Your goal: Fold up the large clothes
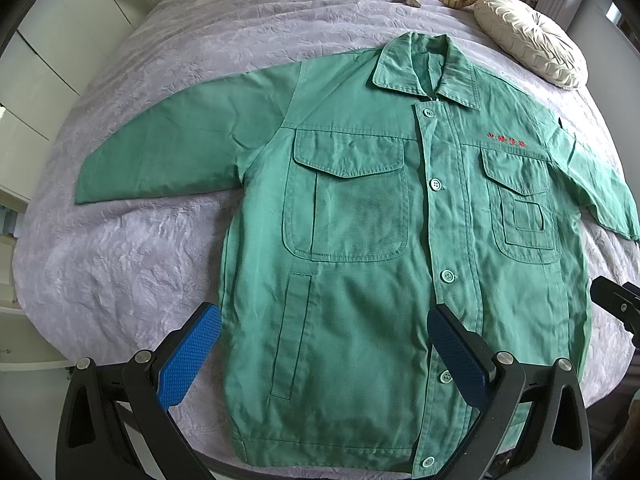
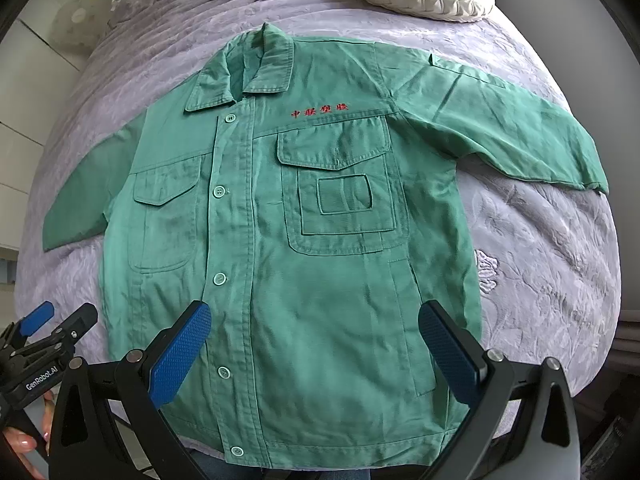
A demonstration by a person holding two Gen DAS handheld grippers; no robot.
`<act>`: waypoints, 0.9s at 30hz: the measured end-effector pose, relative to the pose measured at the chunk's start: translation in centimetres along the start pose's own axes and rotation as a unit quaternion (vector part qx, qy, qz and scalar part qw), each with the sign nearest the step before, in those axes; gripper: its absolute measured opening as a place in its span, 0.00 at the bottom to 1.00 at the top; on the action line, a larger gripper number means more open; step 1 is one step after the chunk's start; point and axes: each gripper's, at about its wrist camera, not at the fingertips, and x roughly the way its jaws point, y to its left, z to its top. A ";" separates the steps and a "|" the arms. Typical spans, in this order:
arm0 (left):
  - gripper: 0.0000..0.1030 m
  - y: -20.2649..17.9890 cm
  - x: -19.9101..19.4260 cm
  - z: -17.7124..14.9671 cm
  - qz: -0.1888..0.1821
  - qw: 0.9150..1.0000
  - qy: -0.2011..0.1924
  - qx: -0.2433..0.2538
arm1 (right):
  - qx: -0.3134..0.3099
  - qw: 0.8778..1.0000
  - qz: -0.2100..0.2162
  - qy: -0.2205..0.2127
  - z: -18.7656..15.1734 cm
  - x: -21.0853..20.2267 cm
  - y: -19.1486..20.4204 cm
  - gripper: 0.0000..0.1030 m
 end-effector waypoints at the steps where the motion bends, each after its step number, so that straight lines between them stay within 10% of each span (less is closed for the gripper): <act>1: 1.00 0.0 0.0 0.0 0.000 1.000 0.000 0.000 | 0.000 1.000 0.000 0.000 0.0 0.0 0.0 1.00; 14: 1.00 2.9 2.6 0.8 -0.058 0.998 -0.005 -0.034 | -0.012 1.000 0.017 0.013 -0.1 1.5 1.1 1.00; 20: 1.00 10.4 5.7 3.1 -0.100 0.987 -0.036 -0.118 | -0.024 0.998 0.053 0.040 -0.5 4.4 4.4 1.00; 27: 1.00 22.3 11.7 6.0 -0.067 0.970 -0.081 -0.219 | -0.061 0.993 0.068 0.069 -1.3 9.1 10.2 1.00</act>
